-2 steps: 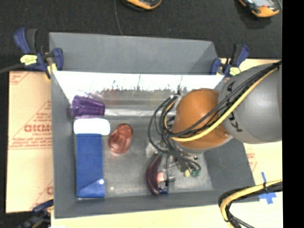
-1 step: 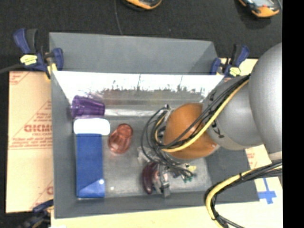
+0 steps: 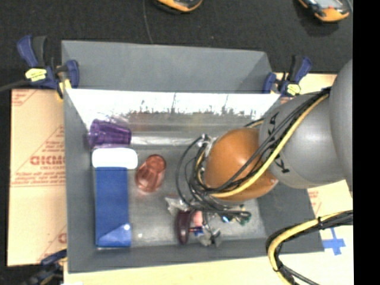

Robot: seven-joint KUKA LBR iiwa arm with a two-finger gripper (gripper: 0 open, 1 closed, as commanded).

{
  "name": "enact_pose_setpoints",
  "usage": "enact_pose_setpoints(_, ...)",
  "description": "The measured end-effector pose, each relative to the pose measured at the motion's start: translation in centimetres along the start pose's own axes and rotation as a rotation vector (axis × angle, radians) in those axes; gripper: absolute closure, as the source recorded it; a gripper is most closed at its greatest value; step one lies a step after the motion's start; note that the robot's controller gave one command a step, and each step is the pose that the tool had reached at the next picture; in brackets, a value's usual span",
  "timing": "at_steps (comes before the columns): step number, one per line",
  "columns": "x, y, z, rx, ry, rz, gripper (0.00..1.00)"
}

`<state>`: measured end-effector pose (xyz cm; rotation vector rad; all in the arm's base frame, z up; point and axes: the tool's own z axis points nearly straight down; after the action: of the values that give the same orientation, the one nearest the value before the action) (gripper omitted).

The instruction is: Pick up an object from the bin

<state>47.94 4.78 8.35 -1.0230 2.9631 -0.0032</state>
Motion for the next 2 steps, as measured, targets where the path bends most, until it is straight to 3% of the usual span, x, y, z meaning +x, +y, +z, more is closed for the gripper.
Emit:
enact_pose_setpoints(1, -1.0, 1.4, 0.9, 0.008, -0.015, 0.009, 0.00)
enact_pose_setpoints(2, -2.5, 1.1, 1.3, 0.005, -0.007, -0.401, 1.00)
